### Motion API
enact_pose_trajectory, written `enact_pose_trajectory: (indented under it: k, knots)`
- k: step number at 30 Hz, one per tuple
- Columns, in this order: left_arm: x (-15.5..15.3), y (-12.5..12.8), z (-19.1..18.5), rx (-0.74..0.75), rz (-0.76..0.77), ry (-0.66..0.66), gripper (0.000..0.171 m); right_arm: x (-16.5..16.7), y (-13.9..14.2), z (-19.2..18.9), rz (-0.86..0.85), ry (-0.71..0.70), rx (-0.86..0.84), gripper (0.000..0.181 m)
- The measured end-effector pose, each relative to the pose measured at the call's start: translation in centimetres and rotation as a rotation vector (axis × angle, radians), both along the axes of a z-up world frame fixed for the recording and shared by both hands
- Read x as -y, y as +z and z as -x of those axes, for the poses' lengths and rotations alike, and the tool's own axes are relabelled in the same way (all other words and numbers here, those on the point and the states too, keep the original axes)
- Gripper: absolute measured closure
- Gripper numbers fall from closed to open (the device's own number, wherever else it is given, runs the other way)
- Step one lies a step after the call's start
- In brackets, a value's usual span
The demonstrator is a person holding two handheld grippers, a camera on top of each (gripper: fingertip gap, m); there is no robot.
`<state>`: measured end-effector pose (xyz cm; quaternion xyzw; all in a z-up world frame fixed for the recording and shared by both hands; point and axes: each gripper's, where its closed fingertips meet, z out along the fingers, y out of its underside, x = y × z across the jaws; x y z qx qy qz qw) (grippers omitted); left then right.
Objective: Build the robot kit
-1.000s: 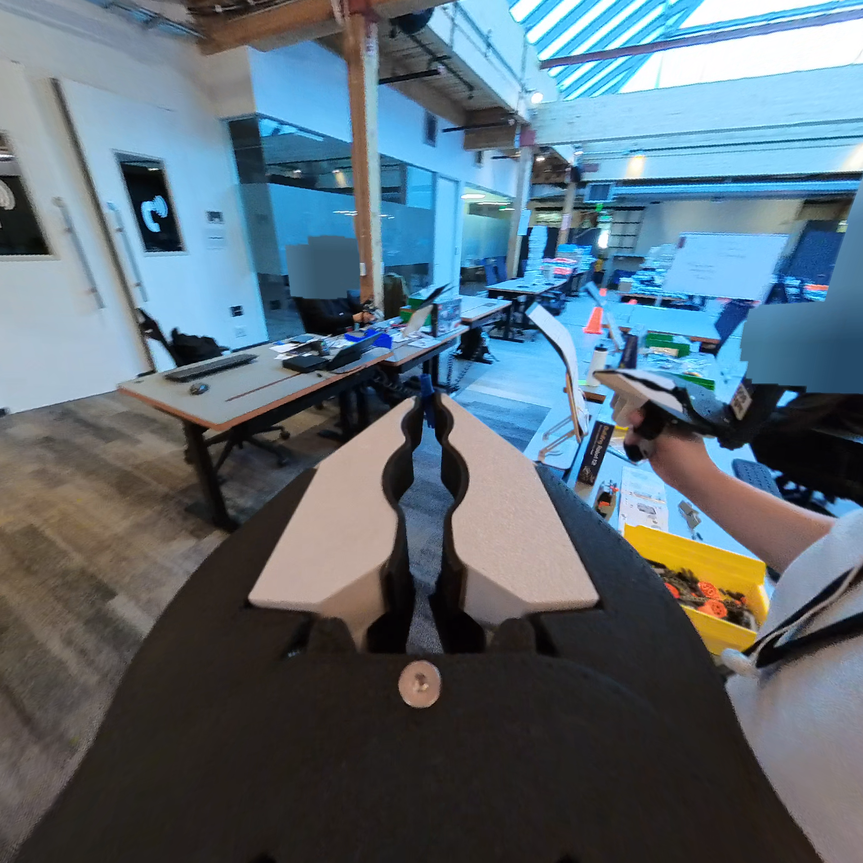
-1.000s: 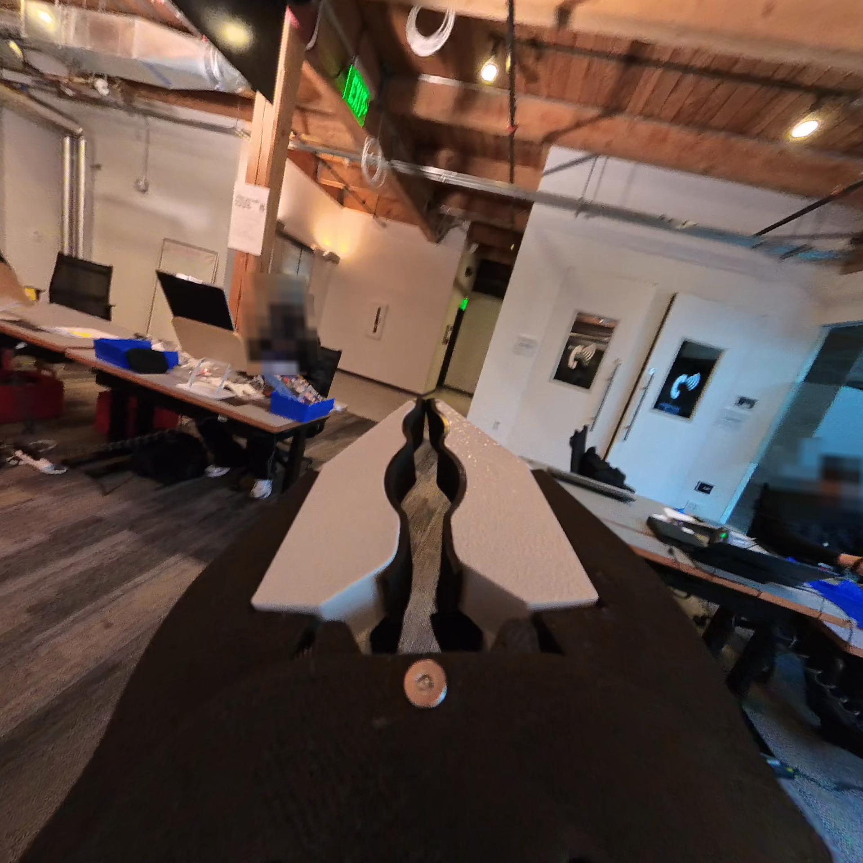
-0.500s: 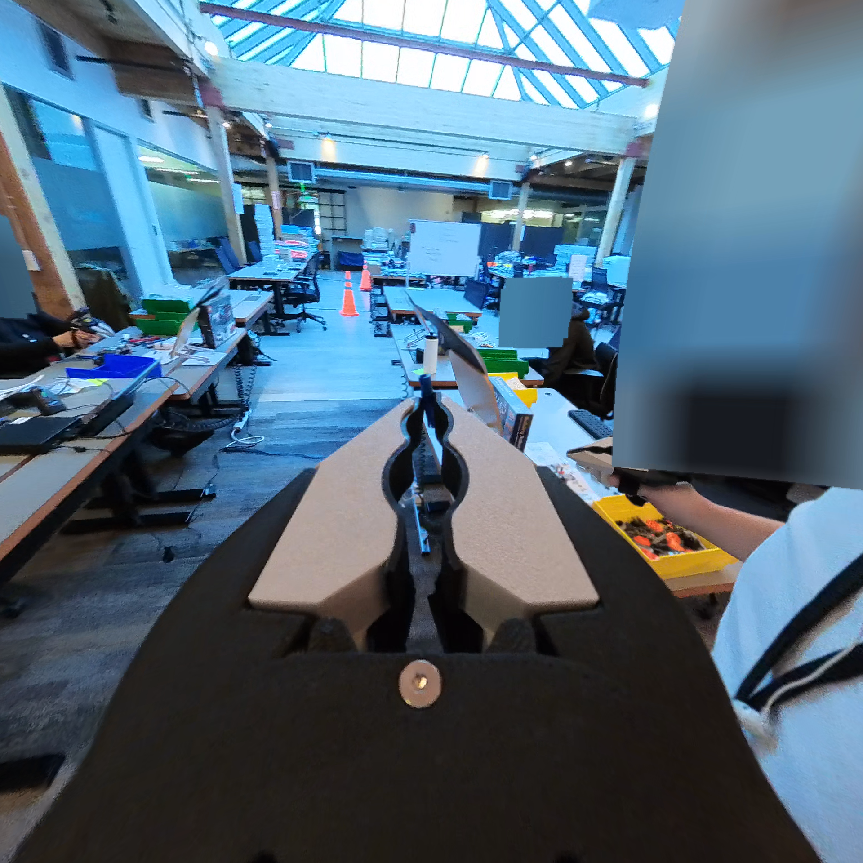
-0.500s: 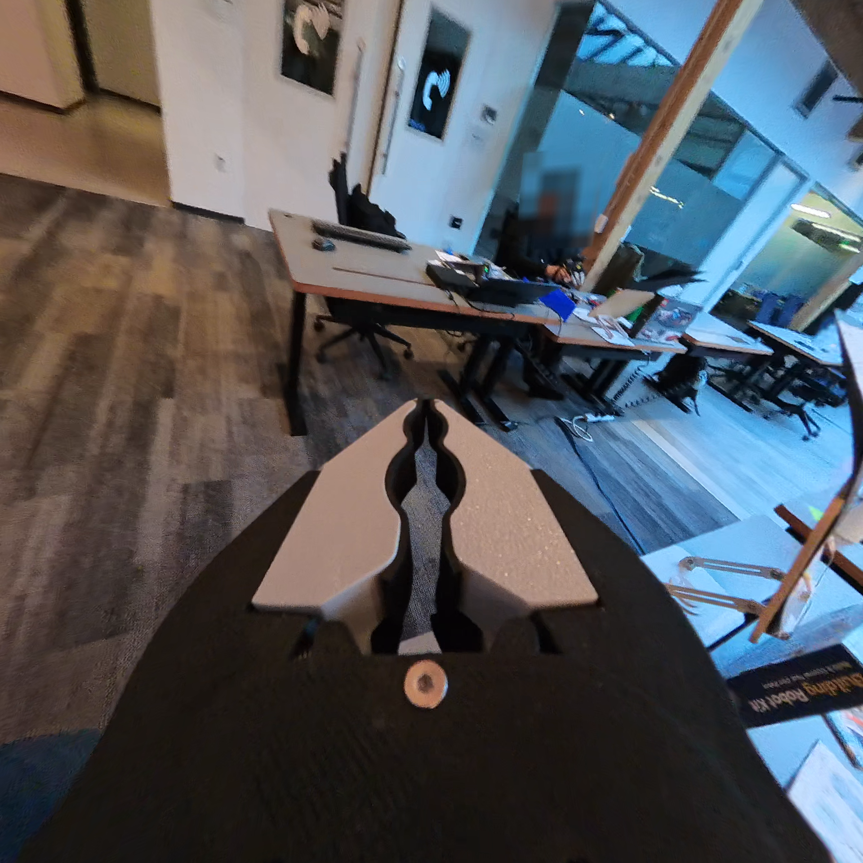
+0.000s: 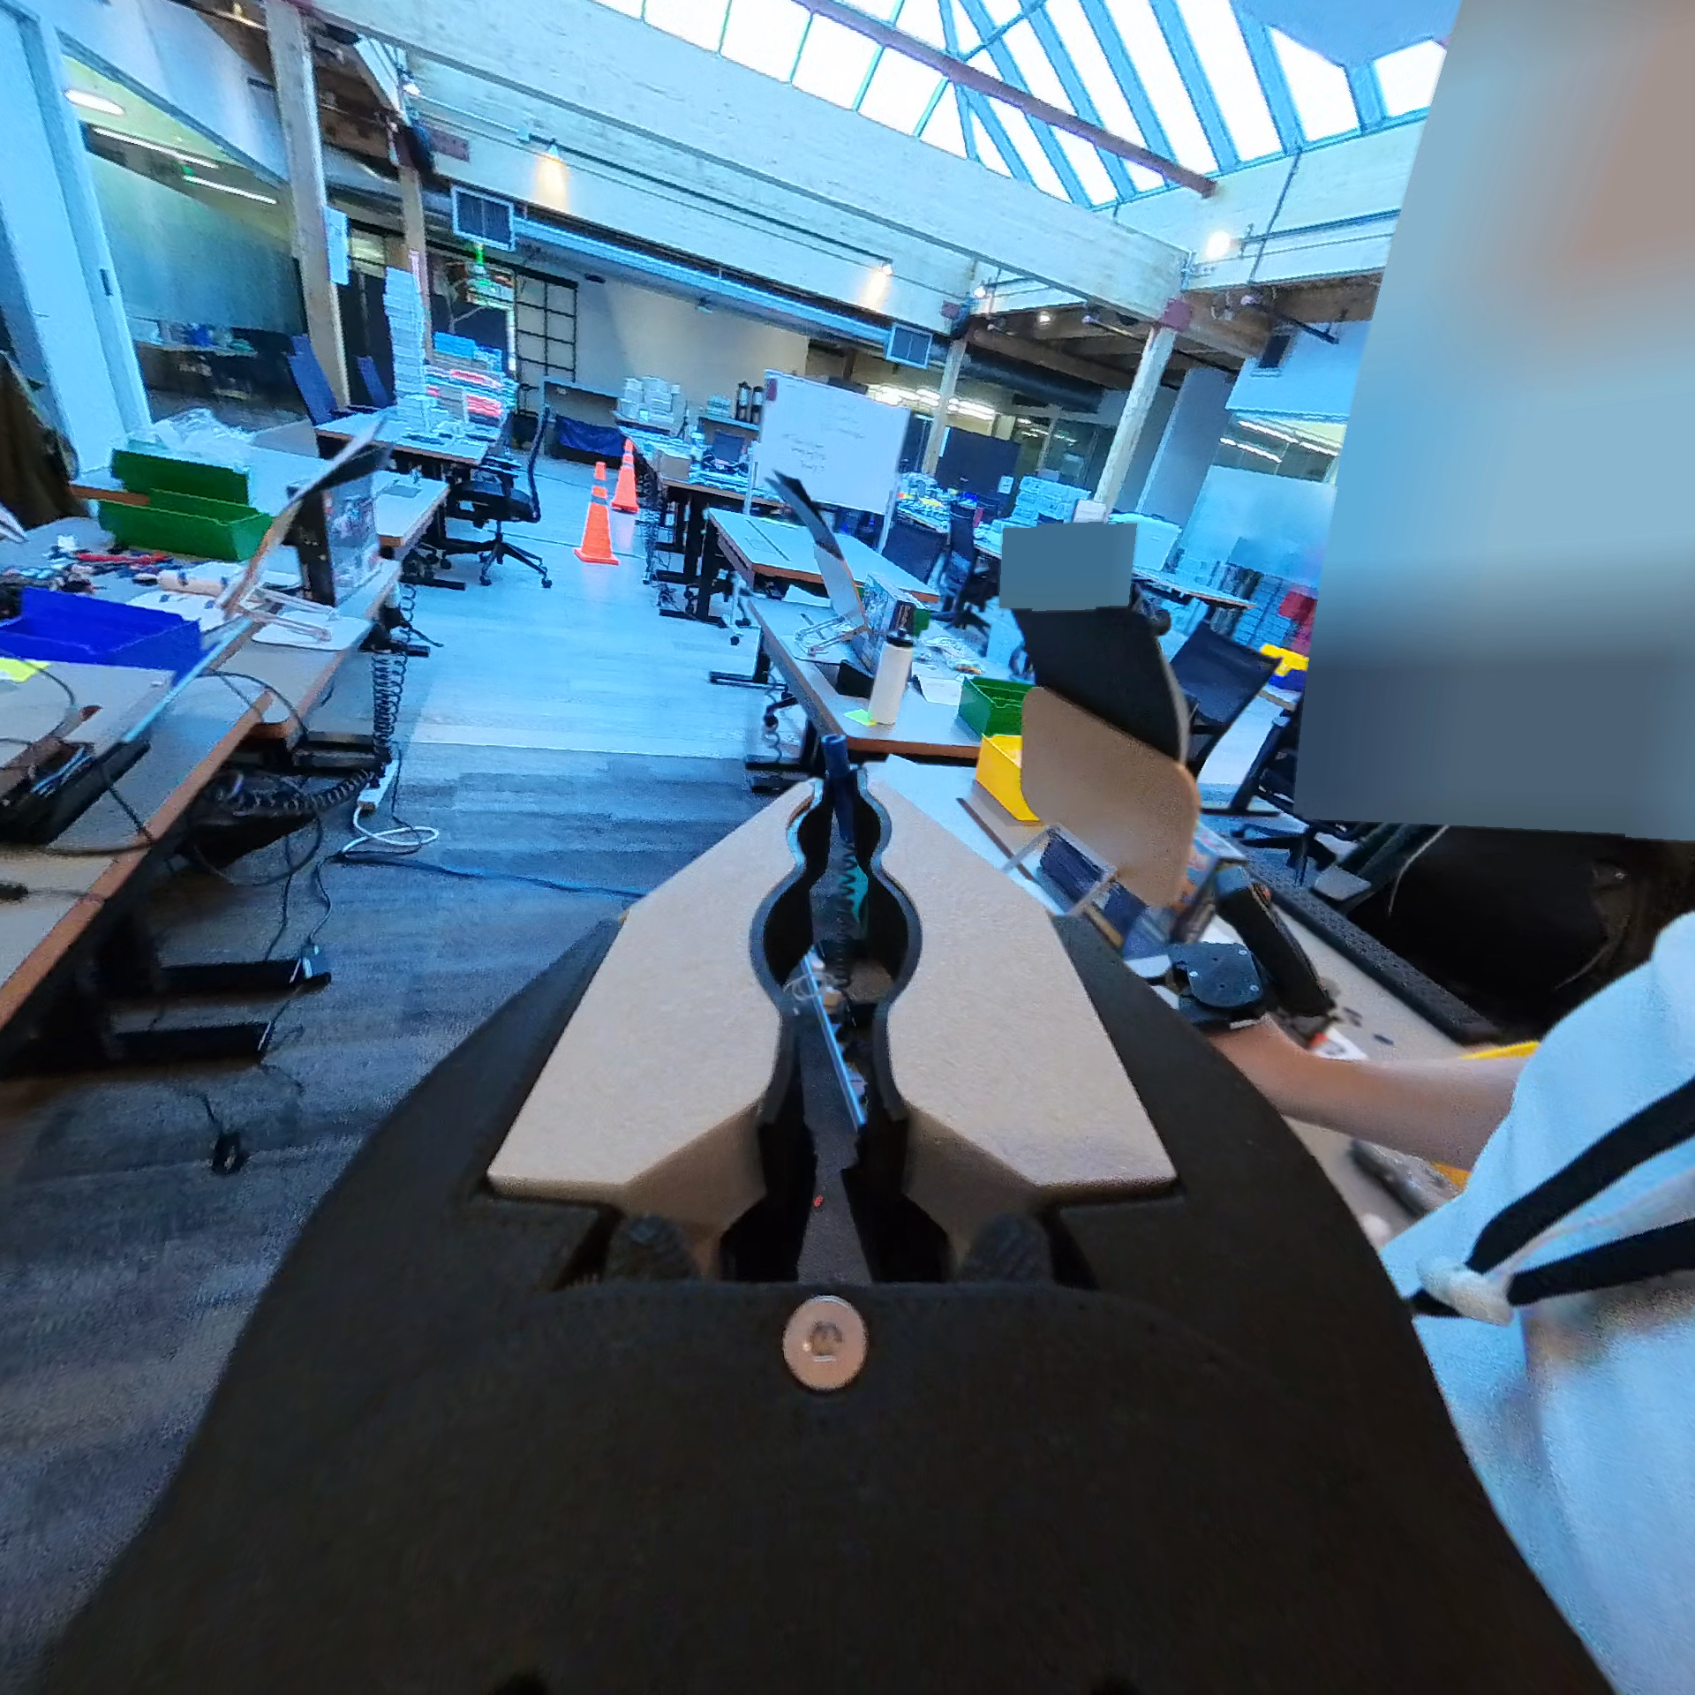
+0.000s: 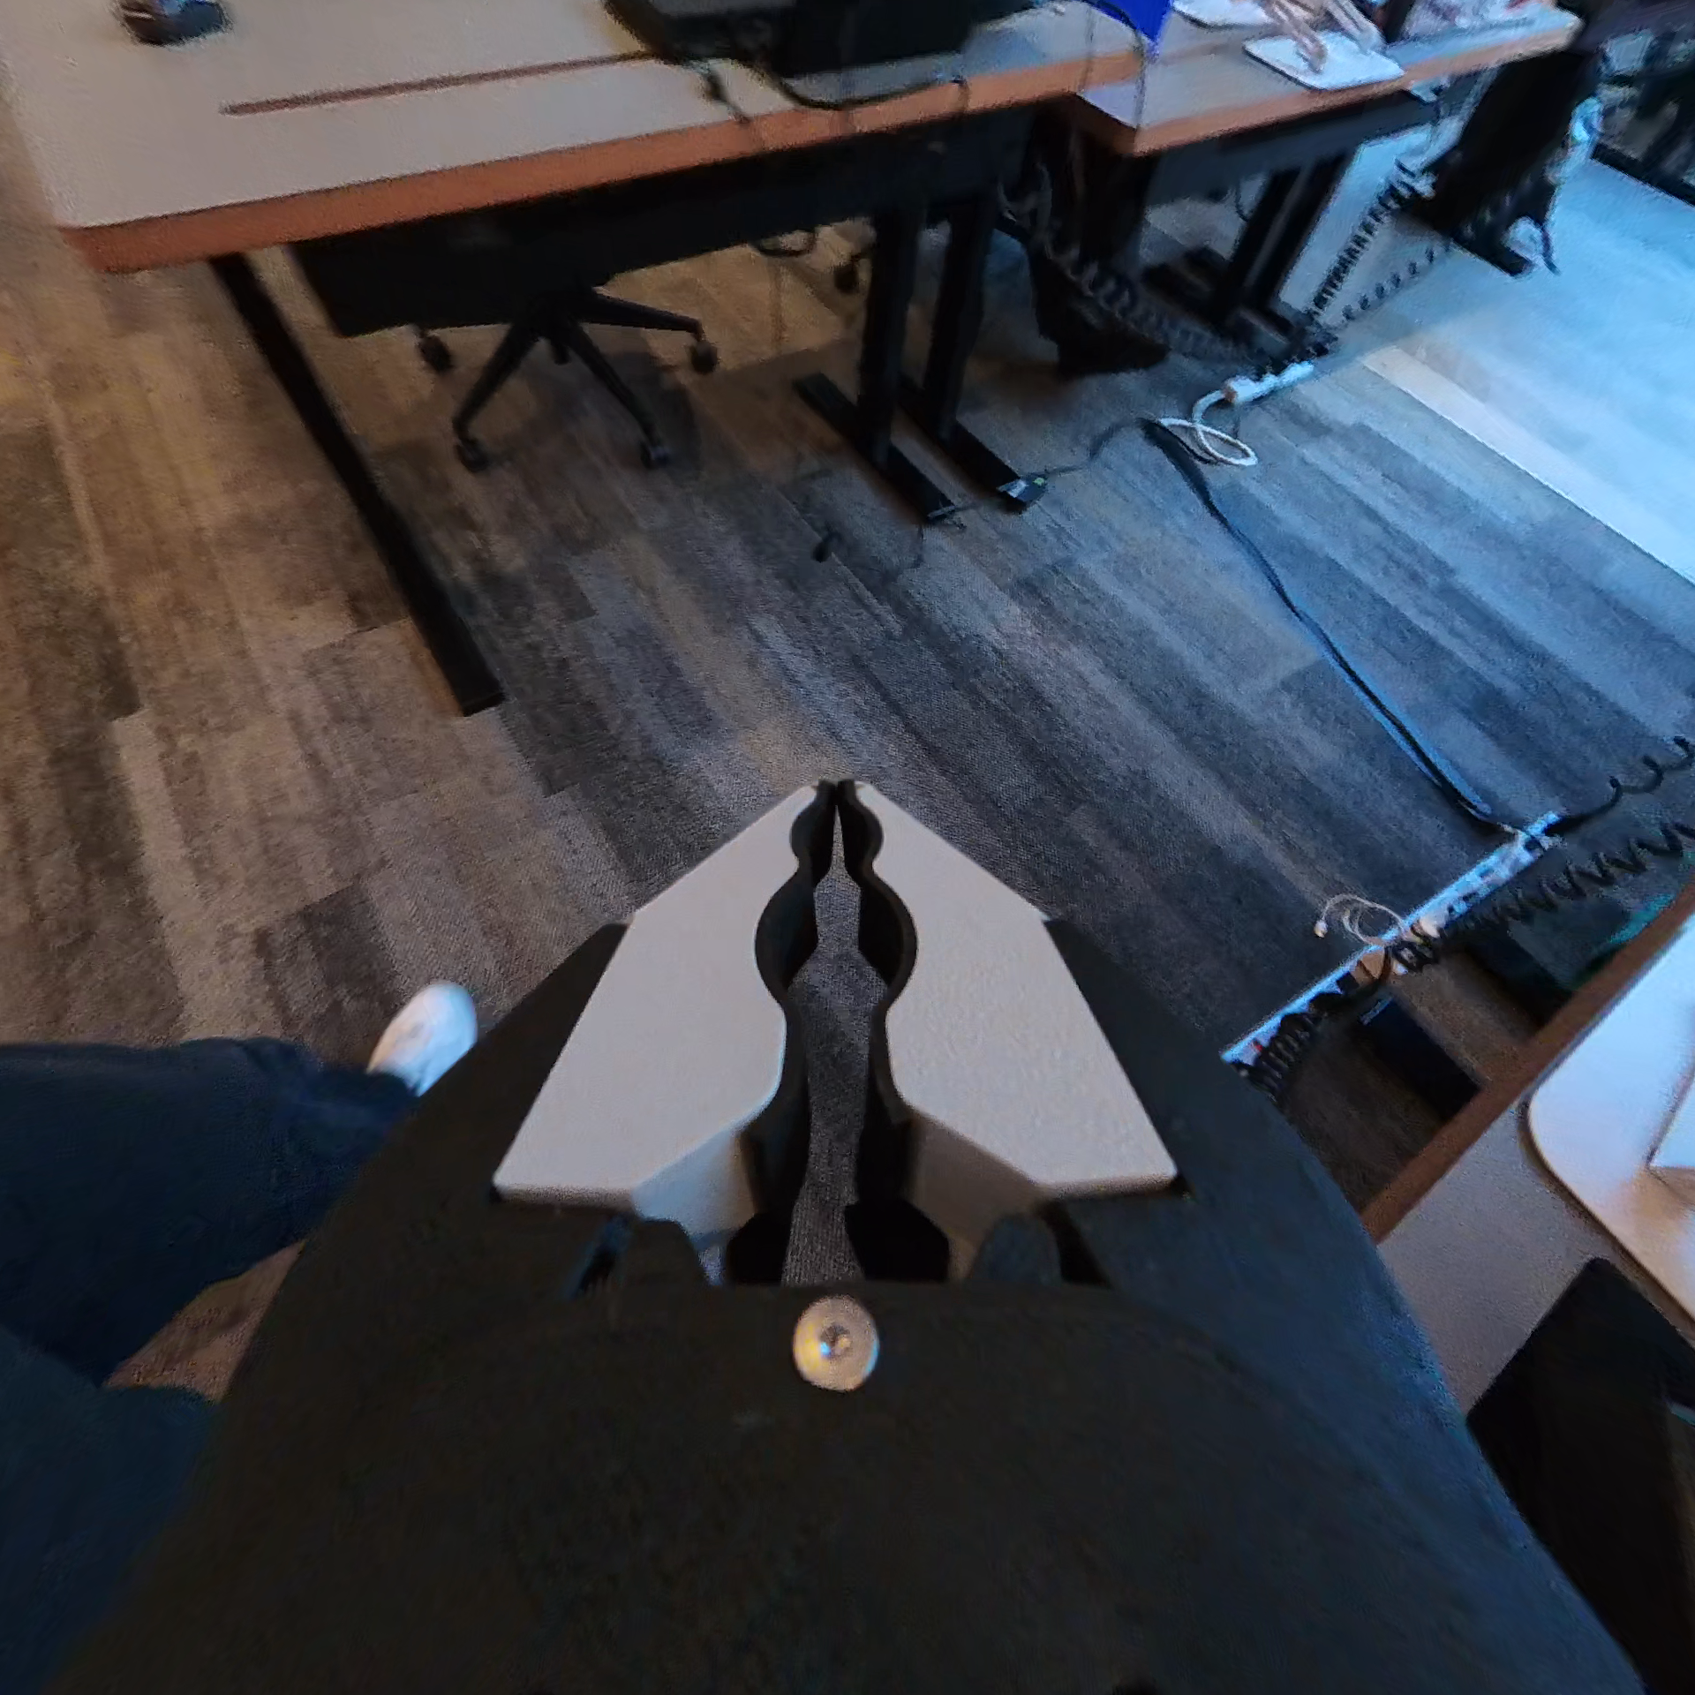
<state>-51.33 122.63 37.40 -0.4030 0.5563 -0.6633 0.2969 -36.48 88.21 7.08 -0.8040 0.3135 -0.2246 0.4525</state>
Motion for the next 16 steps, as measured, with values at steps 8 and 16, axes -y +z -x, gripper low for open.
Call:
enact_pose_trajectory:
  k: [8, 16]
  knots:
    - [-4.0, -1.6, -27.4, 0.104, 0.014, -0.319, 0.169, 3.0, -8.8, -15.7, 0.14, -0.395, -0.058, 0.181]
    - [-3.5, -3.1, -50.3, 0.127, 0.041, -0.341, 0.17, 7.2, -24.5, -25.5, 0.24, -0.524, -0.414, 0.18]
